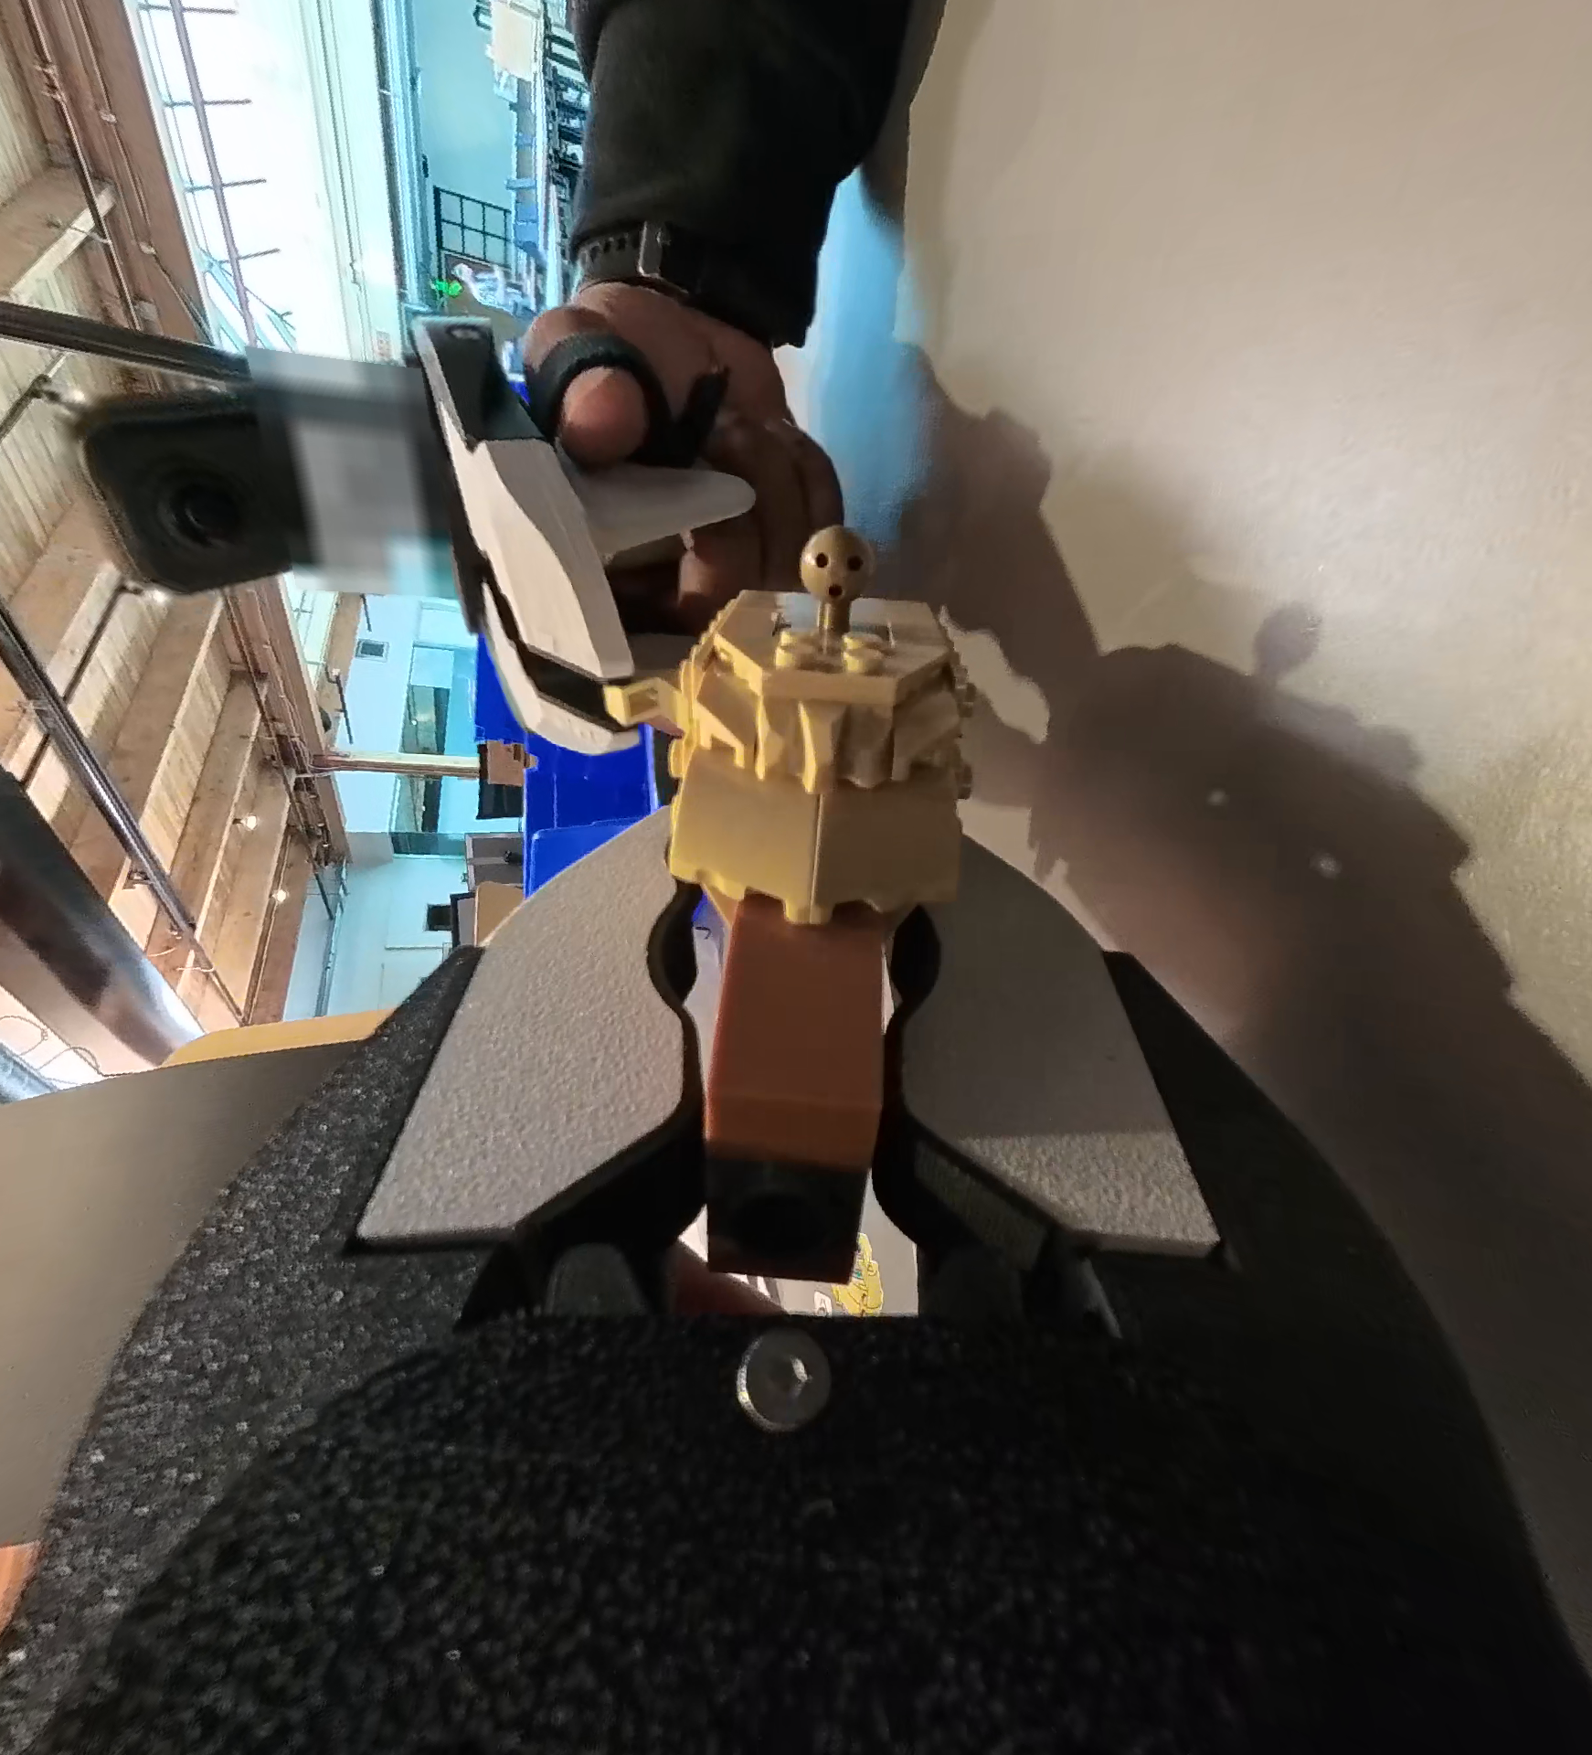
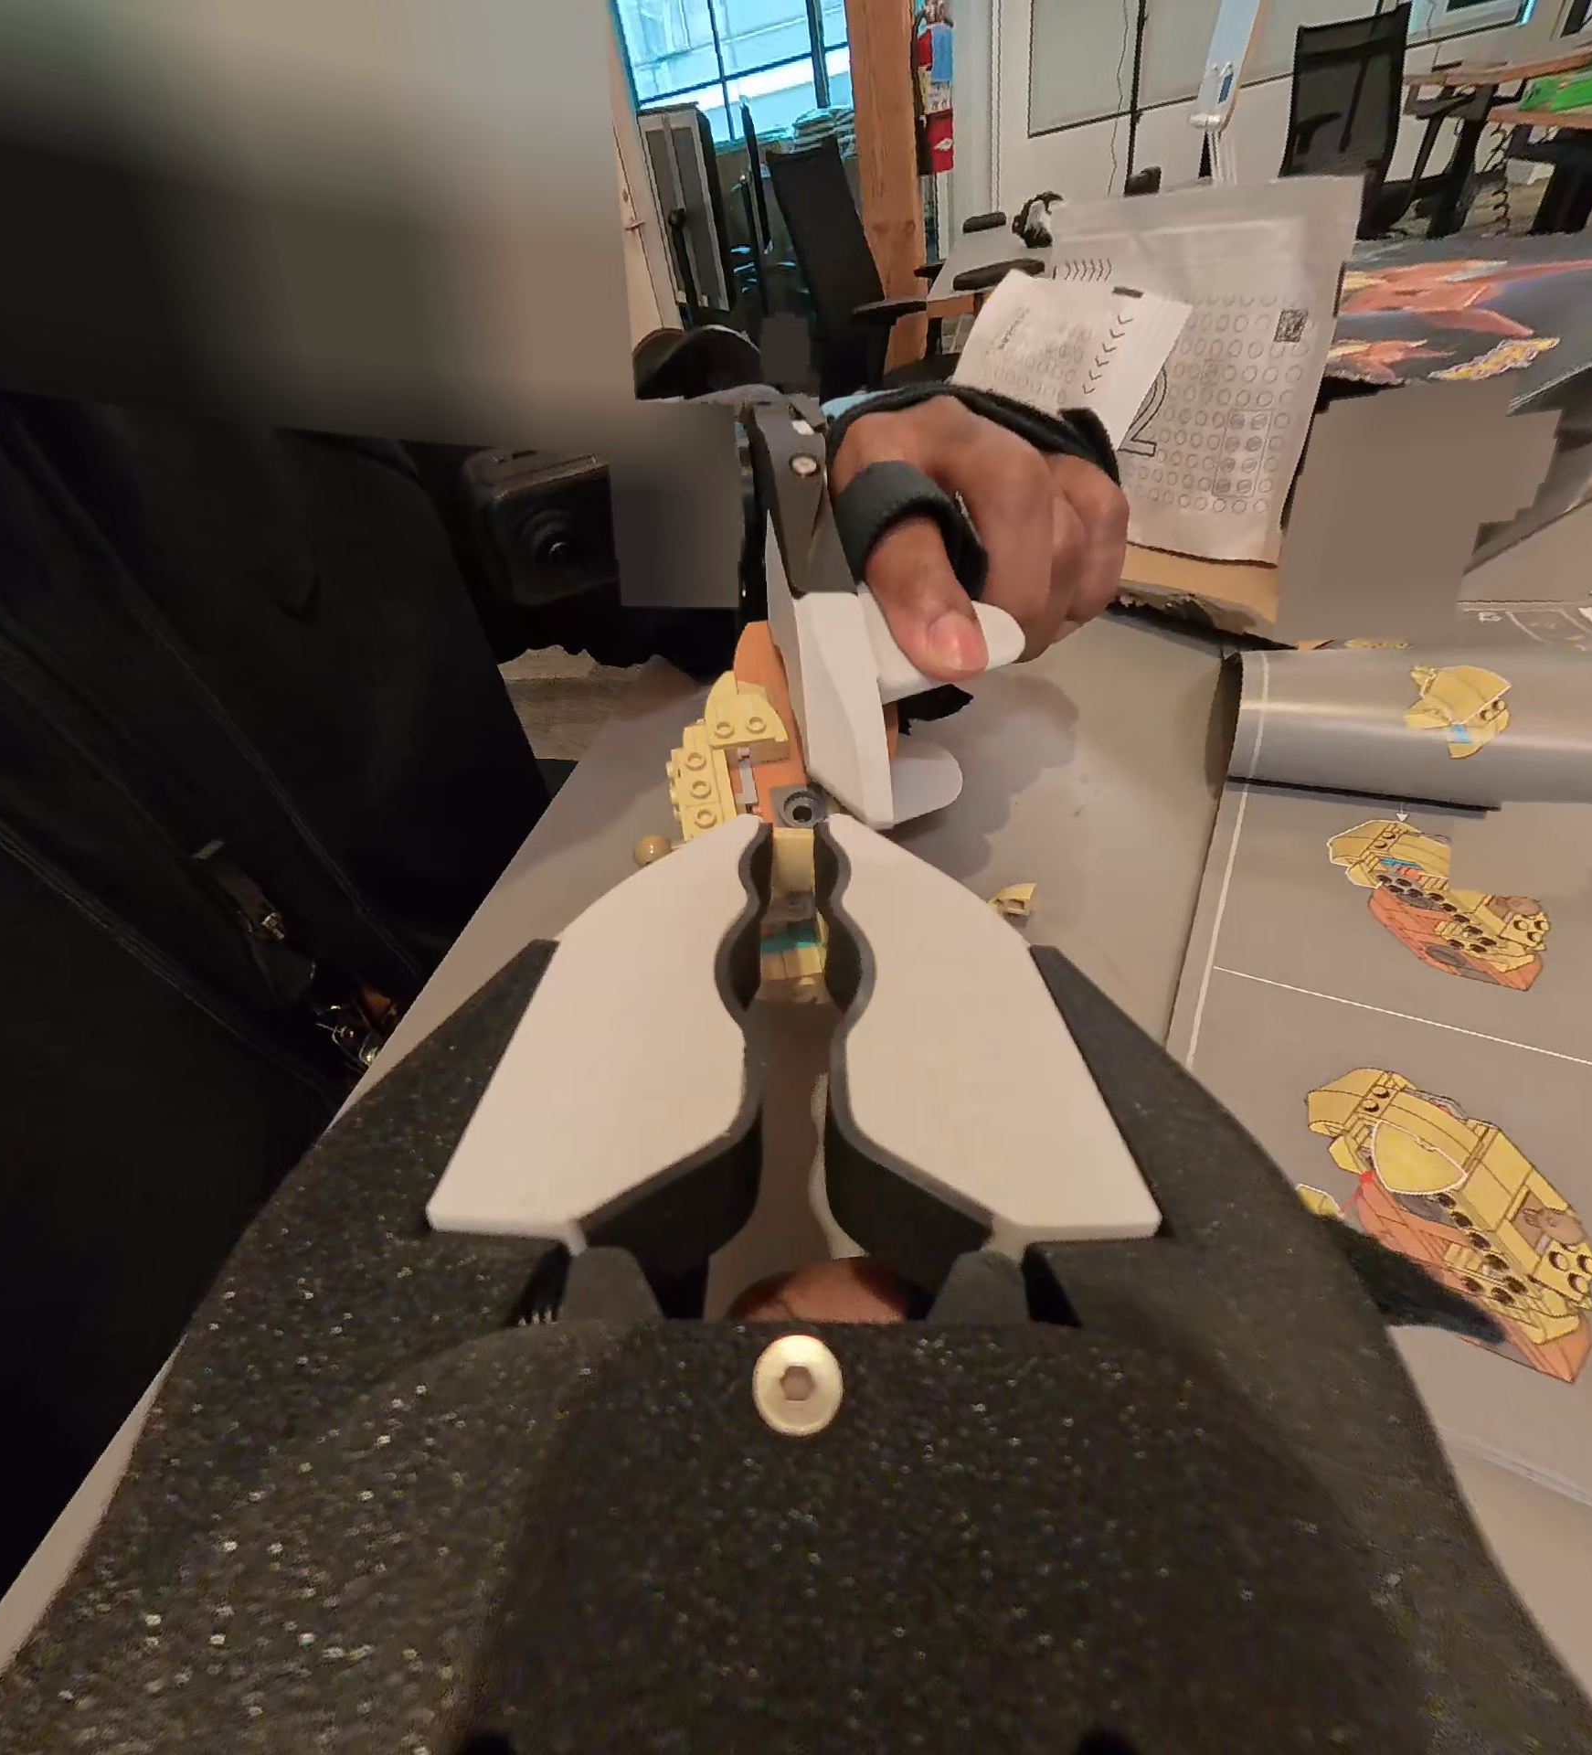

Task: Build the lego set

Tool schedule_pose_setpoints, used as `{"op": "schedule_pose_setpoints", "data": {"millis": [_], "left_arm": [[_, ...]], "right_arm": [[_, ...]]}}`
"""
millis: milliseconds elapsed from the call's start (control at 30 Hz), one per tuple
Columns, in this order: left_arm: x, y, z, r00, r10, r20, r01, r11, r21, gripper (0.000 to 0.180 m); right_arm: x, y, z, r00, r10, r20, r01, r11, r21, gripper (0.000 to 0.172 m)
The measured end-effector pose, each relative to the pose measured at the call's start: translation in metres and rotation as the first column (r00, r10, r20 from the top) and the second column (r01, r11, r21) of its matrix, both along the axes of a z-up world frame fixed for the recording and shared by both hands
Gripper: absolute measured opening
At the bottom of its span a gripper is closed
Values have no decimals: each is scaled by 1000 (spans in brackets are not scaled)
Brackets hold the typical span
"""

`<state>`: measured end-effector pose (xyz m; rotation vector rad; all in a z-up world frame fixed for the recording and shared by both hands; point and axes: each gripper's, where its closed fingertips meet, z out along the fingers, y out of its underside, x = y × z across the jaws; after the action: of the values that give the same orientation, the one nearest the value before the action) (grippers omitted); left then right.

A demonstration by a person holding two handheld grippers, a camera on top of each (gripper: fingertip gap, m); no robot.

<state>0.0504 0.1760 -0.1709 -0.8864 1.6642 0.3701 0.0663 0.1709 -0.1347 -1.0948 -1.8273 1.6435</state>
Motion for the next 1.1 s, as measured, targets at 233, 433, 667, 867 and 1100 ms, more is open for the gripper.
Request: {"op": "schedule_pose_setpoints", "data": {"millis": [233,433,667,867,1100], "left_arm": [[0,-1,0,1000,-5,-1,5,1000,-1,38],[3,-3,2,1000,-14,4,14,1000,4,38],[3,-4,7,999,-16,35,15,1000,7,38],[3,-4,12,998,-18,66,17,1000,5,37],[4,-6,16,995,-24,99,25,1000,-8,37]], "right_arm": [[4,1,-4,1000,-6,27,5,998,61,8],[2,-5,-3,1000,1,13,-2,999,49,8],[1,-5,1,1000,-4,-18,4,1000,-5,8],[-1,-7,8,998,-10,-55,7,999,-49,8],[-4,-9,14,997,-13,-77,5,994,-106,8]]}}
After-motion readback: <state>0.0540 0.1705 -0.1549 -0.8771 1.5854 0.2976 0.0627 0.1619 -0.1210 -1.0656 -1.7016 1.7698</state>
